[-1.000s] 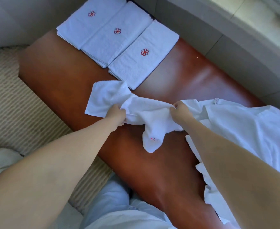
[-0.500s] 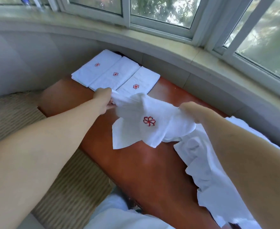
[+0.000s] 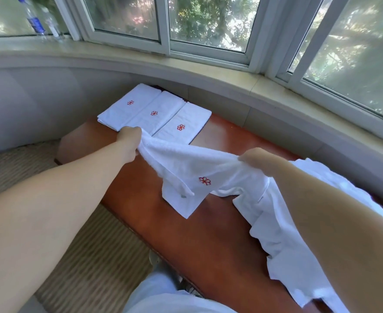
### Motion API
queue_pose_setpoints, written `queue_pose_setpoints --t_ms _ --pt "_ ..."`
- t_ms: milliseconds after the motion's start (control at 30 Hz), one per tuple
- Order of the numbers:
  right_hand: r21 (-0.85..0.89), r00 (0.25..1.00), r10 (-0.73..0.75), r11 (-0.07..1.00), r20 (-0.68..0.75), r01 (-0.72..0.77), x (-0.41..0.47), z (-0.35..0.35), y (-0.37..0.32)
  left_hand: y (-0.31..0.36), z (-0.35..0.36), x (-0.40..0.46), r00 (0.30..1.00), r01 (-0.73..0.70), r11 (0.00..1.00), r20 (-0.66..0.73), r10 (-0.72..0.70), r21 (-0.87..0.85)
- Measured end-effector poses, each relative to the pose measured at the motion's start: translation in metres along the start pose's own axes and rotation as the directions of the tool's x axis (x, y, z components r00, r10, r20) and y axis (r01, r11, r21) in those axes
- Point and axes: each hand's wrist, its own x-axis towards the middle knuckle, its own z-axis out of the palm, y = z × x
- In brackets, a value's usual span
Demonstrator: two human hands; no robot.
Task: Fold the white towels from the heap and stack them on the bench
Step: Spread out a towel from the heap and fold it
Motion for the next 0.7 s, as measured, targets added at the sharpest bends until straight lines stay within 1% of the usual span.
queue_pose_setpoints --t_ms 67,100,133,167,200,267,333,400,500,567,700 --pt "0.182 0.996 -0.067 0.98 -0.062 0.077 0.002 -0.003 0.006 -0.001 -0.001 0.002 0.999 -0.017 0.999 -0.051 0.015 -0.04" --pt "0.208 0.989 -0.115 0.969 -0.089 0.131 0.003 -0.004 0.009 -0.003 0.0 0.003 0.996 -0.02 0.999 -0.089 0.015 -0.048" --pt "0.195 0.986 -0.148 0.968 -0.075 0.16 0.002 -0.002 0.012 -0.008 0.002 0.004 0.993 -0.004 0.999 -0.117 0.0 -0.038" --pt "0.161 0.987 -0.16 0.974 -0.027 0.162 0.003 0.002 0.016 -0.015 0.003 0.004 0.991 0.019 1.0 -0.136 -0.02 -0.01" --pt "0.121 0.99 -0.133 0.985 0.048 0.126 0.002 0.007 0.02 -0.024 0.005 0.001 0.99 0.045 0.998 -0.134 -0.039 0.043" --pt "0.083 0.982 -0.044 0.996 0.181 0.029 0.002 0.018 0.028 -0.047 0.007 -0.002 0.994 0.032 0.975 -0.106 -0.008 0.221" --pt "0.084 0.973 -0.001 0.996 0.233 -0.019 0.002 0.029 0.036 -0.065 0.01 -0.007 0.996 -0.005 0.926 -0.08 0.038 0.378" --pt "0.079 0.971 0.016 0.996 0.24 -0.036 0.004 0.038 0.043 -0.078 0.017 -0.009 0.999 0.001 0.902 -0.039 0.017 0.431" --pt "0.067 0.962 0.033 0.996 0.27 -0.053 0.01 0.051 0.053 -0.091 0.034 -0.013 0.995 -0.017 0.87 0.093 -0.033 0.493" --pt "0.062 0.955 0.046 0.996 0.293 -0.067 0.013 0.06 0.058 -0.1 0.045 -0.016 0.987 -0.045 0.846 0.157 -0.046 0.531" --pt "0.04 0.944 0.043 0.997 0.328 -0.06 0.019 0.08 0.067 -0.117 0.066 -0.012 0.976 -0.036 0.807 0.193 -0.097 0.59"
